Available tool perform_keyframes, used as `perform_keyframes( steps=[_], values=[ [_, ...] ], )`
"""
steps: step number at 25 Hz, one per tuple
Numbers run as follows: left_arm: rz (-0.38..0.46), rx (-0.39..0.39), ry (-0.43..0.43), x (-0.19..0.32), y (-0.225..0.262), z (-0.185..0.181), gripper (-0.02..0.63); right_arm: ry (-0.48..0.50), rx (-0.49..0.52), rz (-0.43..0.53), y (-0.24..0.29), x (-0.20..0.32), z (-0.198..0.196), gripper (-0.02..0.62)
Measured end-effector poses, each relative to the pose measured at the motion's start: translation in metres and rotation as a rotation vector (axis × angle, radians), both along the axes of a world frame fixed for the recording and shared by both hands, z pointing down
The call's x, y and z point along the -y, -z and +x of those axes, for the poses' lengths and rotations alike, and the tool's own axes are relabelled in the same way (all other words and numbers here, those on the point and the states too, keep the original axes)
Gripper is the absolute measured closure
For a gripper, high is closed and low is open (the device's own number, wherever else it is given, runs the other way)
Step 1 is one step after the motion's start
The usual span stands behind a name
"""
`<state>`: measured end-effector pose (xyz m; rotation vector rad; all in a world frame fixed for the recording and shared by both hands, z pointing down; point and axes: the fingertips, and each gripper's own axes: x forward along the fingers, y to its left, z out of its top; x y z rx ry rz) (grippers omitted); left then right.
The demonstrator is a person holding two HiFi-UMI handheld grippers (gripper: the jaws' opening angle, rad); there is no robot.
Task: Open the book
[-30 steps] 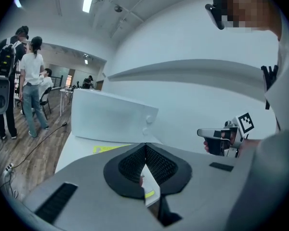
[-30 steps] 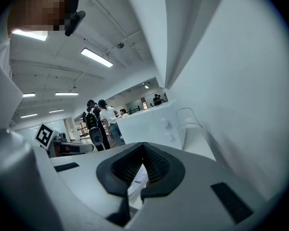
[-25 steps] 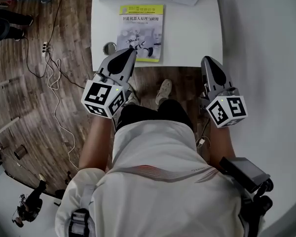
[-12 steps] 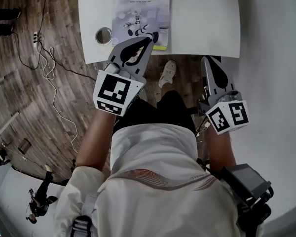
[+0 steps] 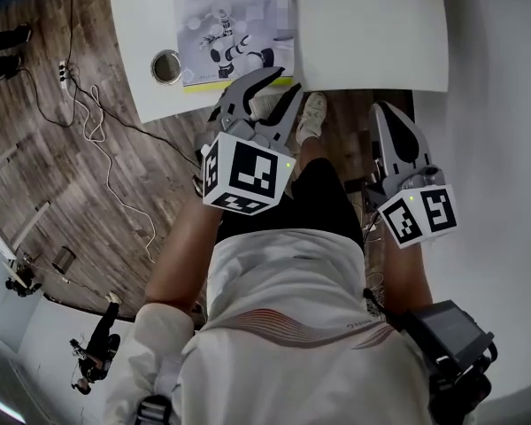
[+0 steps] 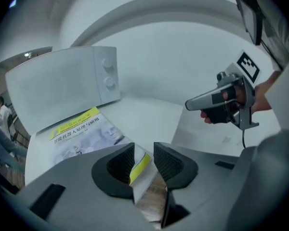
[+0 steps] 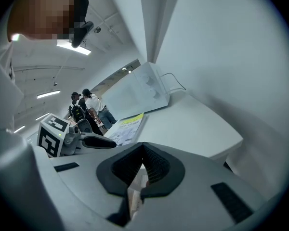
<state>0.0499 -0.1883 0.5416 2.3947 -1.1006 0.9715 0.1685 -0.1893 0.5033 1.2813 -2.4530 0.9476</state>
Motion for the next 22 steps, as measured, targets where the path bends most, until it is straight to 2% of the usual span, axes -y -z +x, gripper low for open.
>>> perform_keyframes(
  steps=[6, 12, 13, 18, 22],
  values=[
    [0.016, 0.194, -0.074, -0.003, -0.026, 0.011, 0.471, -0.012, 0.005, -0.025, -0.017, -0.003, 0.008, 0.592],
    [0.041, 0.293, -0.082, -0.001, -0.034, 0.013, 0.474, -0.019, 0.009, -0.032, -0.02, -0.002, 0.013, 0.593],
    [0.04, 0.298, -0.074, 0.0, -0.035, 0.012, 0.494, -0.02, 0.009, -0.033, -0.021, -0.002, 0.013, 0.592],
    [0.02, 0.287, -0.034, 0.002, -0.036, 0.011, 0.499, -0.017, 0.012, -0.041, -0.022, -0.001, 0.011, 0.592],
    [-0.004, 0.23, -0.006, 0.001, -0.032, 0.012, 0.534, -0.009, 0.014, -0.046, -0.024, -0.001, 0.008, 0.593]
  ],
)
